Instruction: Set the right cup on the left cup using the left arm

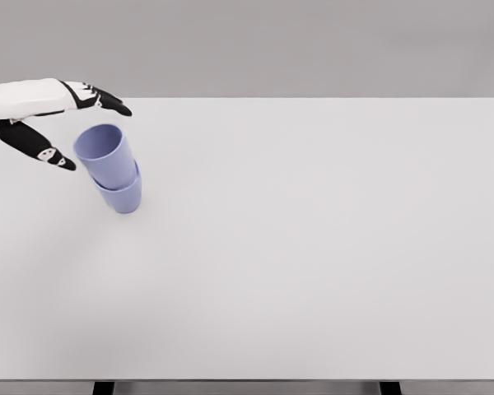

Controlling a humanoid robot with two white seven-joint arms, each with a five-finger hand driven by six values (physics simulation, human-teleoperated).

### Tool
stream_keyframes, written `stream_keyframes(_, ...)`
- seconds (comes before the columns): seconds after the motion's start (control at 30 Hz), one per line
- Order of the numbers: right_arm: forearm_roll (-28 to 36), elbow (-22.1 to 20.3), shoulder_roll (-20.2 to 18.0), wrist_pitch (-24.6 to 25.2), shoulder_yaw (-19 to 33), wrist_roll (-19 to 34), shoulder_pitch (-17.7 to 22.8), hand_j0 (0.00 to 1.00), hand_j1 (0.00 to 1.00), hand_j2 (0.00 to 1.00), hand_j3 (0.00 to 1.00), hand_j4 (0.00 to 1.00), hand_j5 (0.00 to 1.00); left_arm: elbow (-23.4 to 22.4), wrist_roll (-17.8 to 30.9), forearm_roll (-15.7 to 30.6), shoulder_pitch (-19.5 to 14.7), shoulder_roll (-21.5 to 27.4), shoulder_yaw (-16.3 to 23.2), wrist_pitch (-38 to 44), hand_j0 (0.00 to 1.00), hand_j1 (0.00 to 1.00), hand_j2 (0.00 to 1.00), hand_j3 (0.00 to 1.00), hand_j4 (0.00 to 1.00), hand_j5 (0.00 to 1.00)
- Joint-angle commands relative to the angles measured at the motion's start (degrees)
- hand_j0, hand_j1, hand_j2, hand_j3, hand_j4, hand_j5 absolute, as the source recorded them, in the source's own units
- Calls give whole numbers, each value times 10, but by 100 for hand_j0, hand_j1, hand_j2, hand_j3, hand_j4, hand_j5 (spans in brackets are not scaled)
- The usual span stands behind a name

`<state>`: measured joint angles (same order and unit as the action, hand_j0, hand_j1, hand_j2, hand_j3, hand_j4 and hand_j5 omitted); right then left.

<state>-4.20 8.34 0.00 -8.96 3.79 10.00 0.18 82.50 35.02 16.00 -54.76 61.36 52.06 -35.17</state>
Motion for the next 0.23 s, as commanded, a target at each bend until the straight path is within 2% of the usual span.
stream_keyframes(0.0, 0, 0, 0, 0, 0, 0, 0, 100, 100, 100, 100, 100, 100, 5, 0, 15, 0, 5, -13, 2, 100, 100, 100, 100, 100, 100)
stream_keyframes(0.03, 0, 0, 0, 0, 0, 0, 0, 100, 100, 100, 100, 100, 100, 20, 0, 30, 2, 12, -26, 2, 100, 100, 100, 100, 100, 100)
stream_keyframes(0.1, 0, 0, 0, 0, 0, 0, 0, 100, 100, 100, 100, 100, 100, 56, 0, 59, 4, 55, -28, 2, 100, 100, 100, 100, 100, 100)
stream_keyframes(0.13, 0, 0, 0, 0, 0, 0, 0, 100, 100, 100, 100, 100, 100, 69, 0, 62, 6, 61, -27, 2, 100, 100, 100, 100, 100, 100)
stream_keyframes(0.2, 0, 0, 0, 0, 1, 0, 0, 100, 100, 100, 100, 100, 100, 79, 0, 62, 35, 62, -28, 2, 100, 100, 100, 100, 100, 100)
